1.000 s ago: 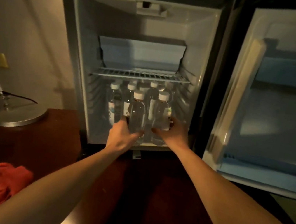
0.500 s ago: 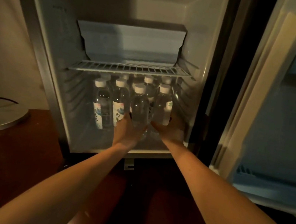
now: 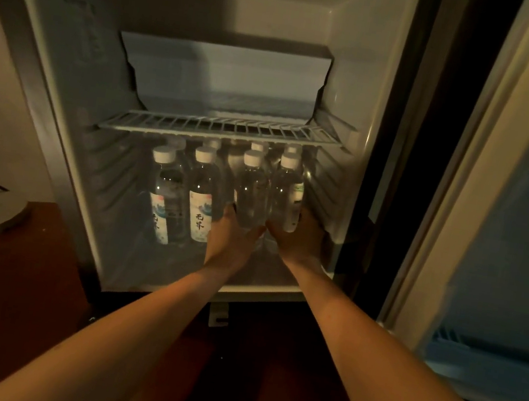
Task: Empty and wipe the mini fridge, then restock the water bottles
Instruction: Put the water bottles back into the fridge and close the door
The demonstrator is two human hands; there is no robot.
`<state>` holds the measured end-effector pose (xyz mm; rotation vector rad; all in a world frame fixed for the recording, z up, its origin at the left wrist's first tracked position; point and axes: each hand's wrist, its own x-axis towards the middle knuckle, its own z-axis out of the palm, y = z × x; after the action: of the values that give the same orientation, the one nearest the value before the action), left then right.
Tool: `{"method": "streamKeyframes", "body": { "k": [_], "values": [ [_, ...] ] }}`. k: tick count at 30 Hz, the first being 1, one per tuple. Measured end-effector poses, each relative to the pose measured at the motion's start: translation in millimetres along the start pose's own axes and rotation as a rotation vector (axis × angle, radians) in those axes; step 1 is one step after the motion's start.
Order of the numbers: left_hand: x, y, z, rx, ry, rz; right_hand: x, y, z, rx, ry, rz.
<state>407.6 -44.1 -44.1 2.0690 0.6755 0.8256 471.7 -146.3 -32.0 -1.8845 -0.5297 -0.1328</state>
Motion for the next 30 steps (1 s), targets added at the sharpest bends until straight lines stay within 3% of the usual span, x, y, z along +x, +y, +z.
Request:
{"method": "streamKeyframes", "body": {
  "k": [7,11,17,21,24,30],
  "values": [
    [-21.4,-3.5,-18.1,0.126,-0.08,0.016,-15.4,6.1,-8.9,-0.079,-0.091,0.063],
    [-53.2,4.9,-53.8,0.305,-0.198,0.118,-43.1,-3.7,-17.3,-0.246,-0.139,0.062],
    [-93.6,1.5,-125.2,0.704,-0.27,0.258,-101.6,-39.8,-33.3,-0.461,-0.337,-0.144],
    [-125.6,-5.9,-164.4,0.973,-0.249,0.434,-141.2,-51.8,-44.1,-0.861,-0.459,-0.323],
    [-150.5,-12.5,-186.9,1.03,-0.256,0.4,-169.8,-57.5,-49.1,-0.963,-0.475,-0.436],
    [-198.9,-17.5,-207.7,1.051,-0.261,0.342,-218.5,-54.6,-60.8,-0.991,-0.543,-0.445]
  ]
}}
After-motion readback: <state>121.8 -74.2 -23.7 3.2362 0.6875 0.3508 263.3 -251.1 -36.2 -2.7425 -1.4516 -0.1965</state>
